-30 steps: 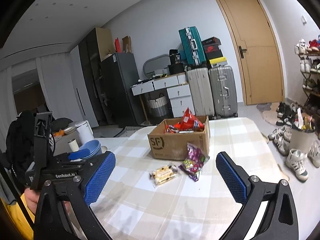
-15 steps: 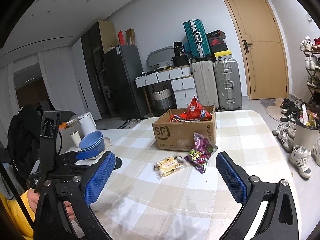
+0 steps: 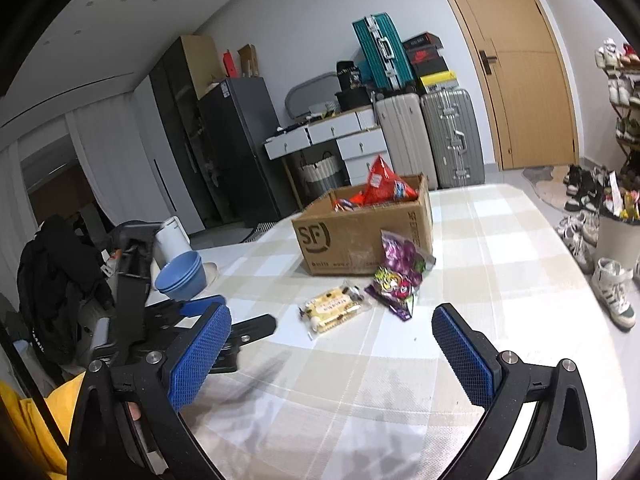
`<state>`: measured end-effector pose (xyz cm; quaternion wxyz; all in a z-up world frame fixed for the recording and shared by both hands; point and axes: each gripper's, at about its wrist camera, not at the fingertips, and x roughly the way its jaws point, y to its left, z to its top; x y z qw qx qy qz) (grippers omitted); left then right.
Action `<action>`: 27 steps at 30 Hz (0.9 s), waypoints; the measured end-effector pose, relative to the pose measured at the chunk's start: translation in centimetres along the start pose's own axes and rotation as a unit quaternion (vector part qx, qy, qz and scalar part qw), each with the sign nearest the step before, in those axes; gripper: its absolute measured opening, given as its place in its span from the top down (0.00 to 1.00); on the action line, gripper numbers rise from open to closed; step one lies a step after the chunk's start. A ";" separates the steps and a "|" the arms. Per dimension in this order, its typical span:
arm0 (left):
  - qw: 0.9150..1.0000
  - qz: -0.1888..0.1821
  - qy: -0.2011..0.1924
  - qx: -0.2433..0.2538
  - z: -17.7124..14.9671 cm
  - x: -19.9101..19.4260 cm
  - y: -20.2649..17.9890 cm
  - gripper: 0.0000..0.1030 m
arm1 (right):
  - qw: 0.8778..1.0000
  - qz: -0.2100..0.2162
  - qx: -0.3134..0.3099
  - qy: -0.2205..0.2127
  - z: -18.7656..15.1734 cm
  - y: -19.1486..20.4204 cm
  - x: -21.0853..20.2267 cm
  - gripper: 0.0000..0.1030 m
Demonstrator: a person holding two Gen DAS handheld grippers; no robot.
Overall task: Organize snacks
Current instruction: 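Grasp the cream cracker pack with left tool while right tool grasps purple candy bag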
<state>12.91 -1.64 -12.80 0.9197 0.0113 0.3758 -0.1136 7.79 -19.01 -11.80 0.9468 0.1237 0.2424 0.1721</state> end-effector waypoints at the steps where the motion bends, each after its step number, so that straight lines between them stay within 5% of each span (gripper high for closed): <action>1: 1.000 0.002 0.011 -0.002 0.0 1.3 0.1 0.01 | 1.000 -0.002 0.004 0.006 -0.2 -0.4 0.6 0.01; 6: 0.998 -0.008 0.056 -0.017 0.5 7.3 0.4 0.01 | 0.999 -0.003 0.029 0.032 -1.1 -2.6 2.9 0.01; 11: 0.997 0.017 0.076 0.028 2.4 12.0 -0.4 0.01 | 0.997 0.009 0.056 0.052 -1.9 -4.5 4.7 0.01; 16: 0.993 0.000 0.106 0.057 4.0 16.3 -1.1 0.02 | 0.992 0.027 0.090 0.080 -2.4 -6.1 6.4 0.01; 20: 0.991 -0.018 0.113 0.064 5.4 18.7 -1.4 0.14 | 0.988 0.030 0.113 0.096 -2.4 -7.2 7.2 0.01; 24: 0.991 -0.032 0.106 0.072 6.1 19.2 -1.6 0.45 | 0.986 0.018 0.112 0.121 -1.3 -8.1 8.9 0.01; 27: 0.990 -0.044 0.108 0.078 6.7 19.7 -1.7 0.47 | 0.985 0.015 0.105 0.134 0.1 -8.7 10.9 0.01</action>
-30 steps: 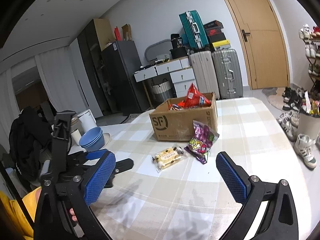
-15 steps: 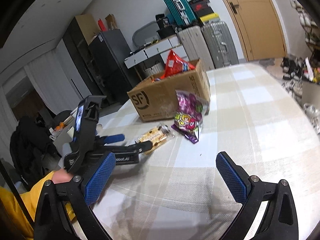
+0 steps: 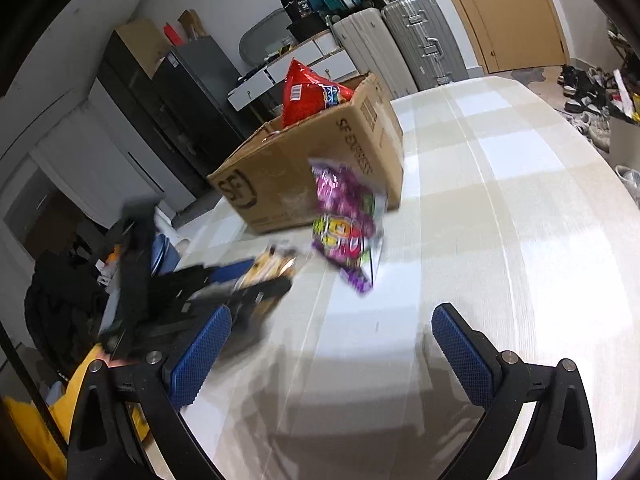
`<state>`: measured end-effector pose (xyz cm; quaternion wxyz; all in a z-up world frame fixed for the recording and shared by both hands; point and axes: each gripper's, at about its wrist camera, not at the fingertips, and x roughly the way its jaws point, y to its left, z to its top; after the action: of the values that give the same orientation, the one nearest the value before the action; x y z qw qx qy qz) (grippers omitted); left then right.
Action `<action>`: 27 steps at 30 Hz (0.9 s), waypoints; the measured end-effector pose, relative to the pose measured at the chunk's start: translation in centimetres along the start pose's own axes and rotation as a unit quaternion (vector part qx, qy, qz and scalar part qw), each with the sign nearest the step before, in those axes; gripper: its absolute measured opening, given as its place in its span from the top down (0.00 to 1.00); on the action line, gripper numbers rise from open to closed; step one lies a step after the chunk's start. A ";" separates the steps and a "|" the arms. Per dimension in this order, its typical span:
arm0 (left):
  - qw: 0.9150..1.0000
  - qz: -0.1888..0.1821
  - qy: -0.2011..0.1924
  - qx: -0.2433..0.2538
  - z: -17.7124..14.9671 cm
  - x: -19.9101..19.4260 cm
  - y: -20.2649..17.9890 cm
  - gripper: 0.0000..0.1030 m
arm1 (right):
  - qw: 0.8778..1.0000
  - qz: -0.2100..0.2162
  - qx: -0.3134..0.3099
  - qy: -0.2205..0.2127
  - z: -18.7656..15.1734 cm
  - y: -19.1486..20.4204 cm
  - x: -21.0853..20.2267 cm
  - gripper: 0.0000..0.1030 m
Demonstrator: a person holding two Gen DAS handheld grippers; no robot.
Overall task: Organize snacks
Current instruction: 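Grasp the cream cracker pack with left tool while right tool grasps purple candy bag, then lift the cracker pack and purple candy bag and carry them toward the box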
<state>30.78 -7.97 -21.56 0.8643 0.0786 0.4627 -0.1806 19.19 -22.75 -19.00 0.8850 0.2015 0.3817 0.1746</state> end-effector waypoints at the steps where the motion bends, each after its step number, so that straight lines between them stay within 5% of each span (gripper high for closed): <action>1: 1.000 -0.002 0.000 -0.002 0.1 0.1 0.0 0.47 | 1.000 -0.006 -0.003 0.005 0.6 -0.2 0.6 0.01; 9: 0.999 -0.017 -0.007 -0.036 -0.8 -0.4 1.4 0.47 | 0.998 -0.057 -0.009 0.027 4.5 -1.8 5.9 0.01; 14: 0.998 -0.024 -0.006 -0.052 -0.5 -0.3 1.8 0.47 | 0.998 -0.036 -0.025 0.036 5.0 -0.8 7.4 0.03; 16: 0.998 -0.026 -0.005 -0.056 -0.4 -0.6 1.5 0.47 | 0.998 -0.036 -0.027 0.040 5.1 -0.6 7.8 0.10; 17: 0.998 -0.025 -0.005 -0.058 -0.2 -0.5 1.5 0.47 | 0.998 -0.034 -0.025 0.038 5.1 -0.6 7.8 0.23; 19: 0.998 -0.025 -0.005 -0.062 -0.4 -0.7 1.5 0.47 | 0.999 -0.022 -0.015 0.039 5.2 -1.0 7.8 0.31; 21: 0.997 -0.029 -0.006 -0.069 -0.5 -0.6 1.4 0.47 | 0.999 -0.006 -0.006 0.039 5.0 -1.3 7.8 0.55; 24: 0.997 -0.028 -0.006 -0.070 -2.0 -1.0 0.9 0.47 | 0.999 0.003 -0.002 0.038 5.0 -1.4 7.9 0.71; 27: 0.997 -0.029 -0.002 -0.069 -2.4 -1.3 0.6 0.47 | 1.000 0.018 0.002 0.023 4.9 -1.5 7.3 0.74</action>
<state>28.45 -6.39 -21.83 0.8630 0.0053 0.4745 -0.1732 27.80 -21.80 -21.07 0.8722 0.2059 0.3988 0.1947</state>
